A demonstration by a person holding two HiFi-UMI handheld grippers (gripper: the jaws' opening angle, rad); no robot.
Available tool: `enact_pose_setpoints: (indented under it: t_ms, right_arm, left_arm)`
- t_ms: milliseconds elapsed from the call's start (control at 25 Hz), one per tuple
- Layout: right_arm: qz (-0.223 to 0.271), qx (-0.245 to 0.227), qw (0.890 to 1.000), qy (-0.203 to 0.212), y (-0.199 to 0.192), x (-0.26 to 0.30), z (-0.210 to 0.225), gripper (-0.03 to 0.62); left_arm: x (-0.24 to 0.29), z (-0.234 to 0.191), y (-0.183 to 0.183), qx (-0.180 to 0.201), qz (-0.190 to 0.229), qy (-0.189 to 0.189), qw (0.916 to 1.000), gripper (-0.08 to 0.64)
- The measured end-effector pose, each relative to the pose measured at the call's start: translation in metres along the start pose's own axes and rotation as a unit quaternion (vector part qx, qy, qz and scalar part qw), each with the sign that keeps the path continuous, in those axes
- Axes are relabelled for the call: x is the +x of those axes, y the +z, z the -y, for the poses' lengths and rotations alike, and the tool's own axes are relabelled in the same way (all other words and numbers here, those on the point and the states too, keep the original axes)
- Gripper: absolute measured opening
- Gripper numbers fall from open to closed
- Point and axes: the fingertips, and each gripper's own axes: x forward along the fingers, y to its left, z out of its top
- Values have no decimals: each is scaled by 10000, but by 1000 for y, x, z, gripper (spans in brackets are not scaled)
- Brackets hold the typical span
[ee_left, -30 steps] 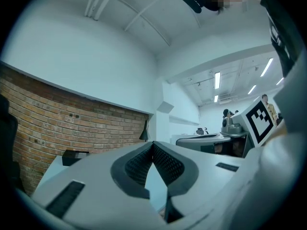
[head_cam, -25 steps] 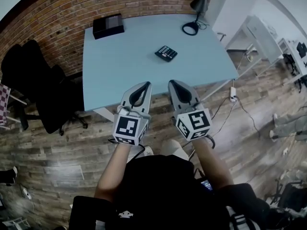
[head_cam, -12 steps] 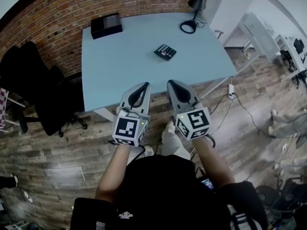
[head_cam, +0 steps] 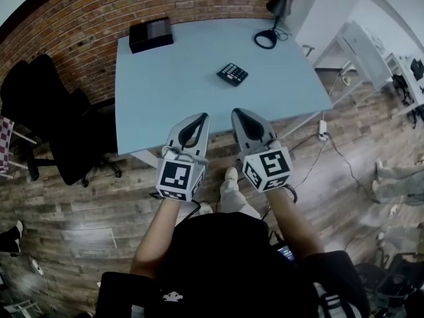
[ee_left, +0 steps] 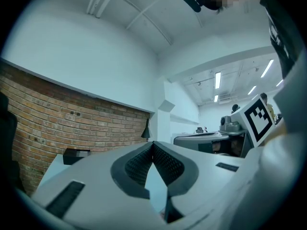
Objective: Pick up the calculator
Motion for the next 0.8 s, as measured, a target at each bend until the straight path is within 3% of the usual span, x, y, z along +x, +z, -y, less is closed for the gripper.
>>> enact_pose_setpoints:
  t_ms: [800]
  right_arm:
    - [-16, 164, 9998, 60, -8, 44, 76, 5]
  left_arm:
    - [84, -11, -9, -48, -94, 115, 9999, 2]
